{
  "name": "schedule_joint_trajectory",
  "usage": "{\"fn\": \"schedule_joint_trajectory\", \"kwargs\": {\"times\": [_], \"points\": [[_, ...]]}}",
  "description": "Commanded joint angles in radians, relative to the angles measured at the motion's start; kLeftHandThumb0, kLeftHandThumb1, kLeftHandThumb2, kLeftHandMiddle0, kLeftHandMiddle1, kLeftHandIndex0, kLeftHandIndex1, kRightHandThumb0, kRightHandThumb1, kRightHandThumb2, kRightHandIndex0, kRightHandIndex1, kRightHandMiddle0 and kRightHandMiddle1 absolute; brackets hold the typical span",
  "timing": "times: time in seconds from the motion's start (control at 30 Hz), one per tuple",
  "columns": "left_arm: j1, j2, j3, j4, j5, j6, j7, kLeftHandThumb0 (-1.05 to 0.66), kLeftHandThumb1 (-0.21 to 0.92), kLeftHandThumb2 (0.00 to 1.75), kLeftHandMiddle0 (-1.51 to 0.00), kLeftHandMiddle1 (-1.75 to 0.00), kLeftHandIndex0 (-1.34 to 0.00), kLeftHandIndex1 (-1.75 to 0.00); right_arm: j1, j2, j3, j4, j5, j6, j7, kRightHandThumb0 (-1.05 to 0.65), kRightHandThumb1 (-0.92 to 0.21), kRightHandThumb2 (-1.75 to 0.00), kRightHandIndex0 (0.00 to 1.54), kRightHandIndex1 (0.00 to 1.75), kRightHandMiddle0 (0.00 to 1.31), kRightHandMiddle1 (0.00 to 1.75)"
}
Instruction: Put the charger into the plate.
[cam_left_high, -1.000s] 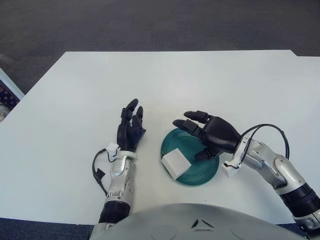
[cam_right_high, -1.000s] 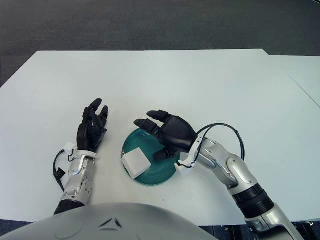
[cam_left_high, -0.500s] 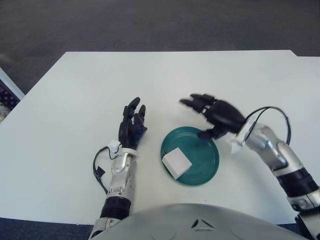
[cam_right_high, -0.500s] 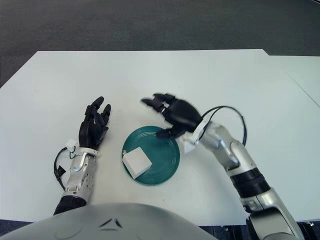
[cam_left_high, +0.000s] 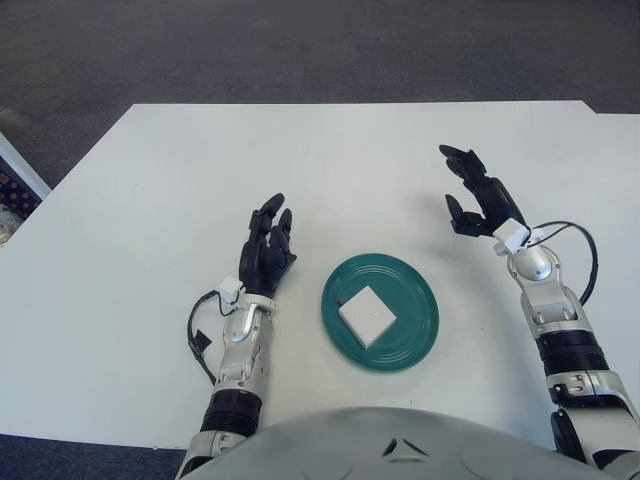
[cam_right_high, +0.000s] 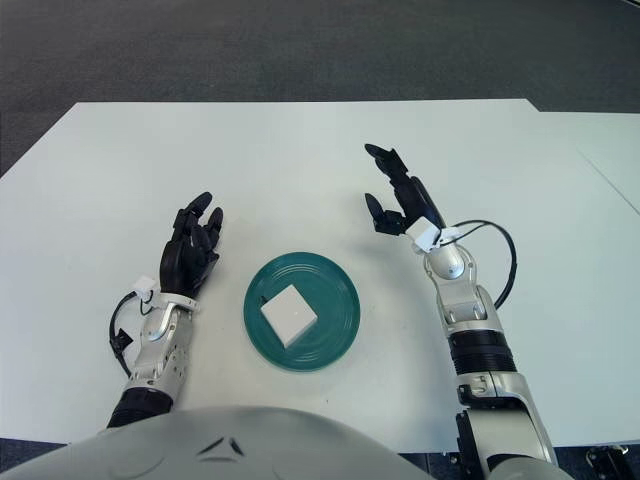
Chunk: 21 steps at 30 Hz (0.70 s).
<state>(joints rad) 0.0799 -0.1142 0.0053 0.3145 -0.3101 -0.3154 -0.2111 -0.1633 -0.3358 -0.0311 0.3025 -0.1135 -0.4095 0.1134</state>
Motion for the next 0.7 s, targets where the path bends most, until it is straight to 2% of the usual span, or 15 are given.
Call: {"fn": "schedule_joint_trajectory", "kwargs": {"times": [0.0,0.13,0.33,0.47,0.67], "points": [[0.048,0.001,0.02,0.086,-0.005,0.018,-0.024,-0.83,0.92,0.86,-0.27,-0.01,0.0,-0.72,0.005,0.059,-0.032,0.018,0.093,0.008,0.003,-0.98,-0.92,-0.91,0.27,0.02,0.0,0.66],[0.054,0.004,0.027,0.08,0.0,0.027,-0.033,-0.84,0.92,0.86,-0.27,-0.01,0.0,-0.72,0.039,0.109,-0.058,0.058,0.159,0.008,0.007,-0.94,-0.92,-0.9,0.29,0.02,0.0,0.7],[0.064,0.002,0.04,0.067,-0.003,0.058,-0.021,-0.83,0.92,0.83,-0.27,-0.01,-0.01,-0.72,0.071,0.211,-0.112,0.246,0.258,-0.06,0.018,-0.87,-0.92,-0.87,0.33,0.02,0.01,0.76],[0.057,0.0,0.053,0.065,-0.014,0.083,-0.022,-0.83,0.92,0.8,-0.29,-0.01,-0.07,-0.76,0.075,0.257,-0.116,0.279,0.263,-0.102,0.004,-0.85,-0.92,-0.86,0.34,0.02,0.0,0.76],[0.043,-0.003,0.063,0.089,-0.004,0.067,-0.021,-0.84,0.92,0.79,-0.29,-0.01,-0.1,-0.78,0.129,0.315,-0.105,0.291,0.242,-0.165,-0.022,-0.86,-0.92,-0.85,0.37,0.03,0.0,0.74]]}}
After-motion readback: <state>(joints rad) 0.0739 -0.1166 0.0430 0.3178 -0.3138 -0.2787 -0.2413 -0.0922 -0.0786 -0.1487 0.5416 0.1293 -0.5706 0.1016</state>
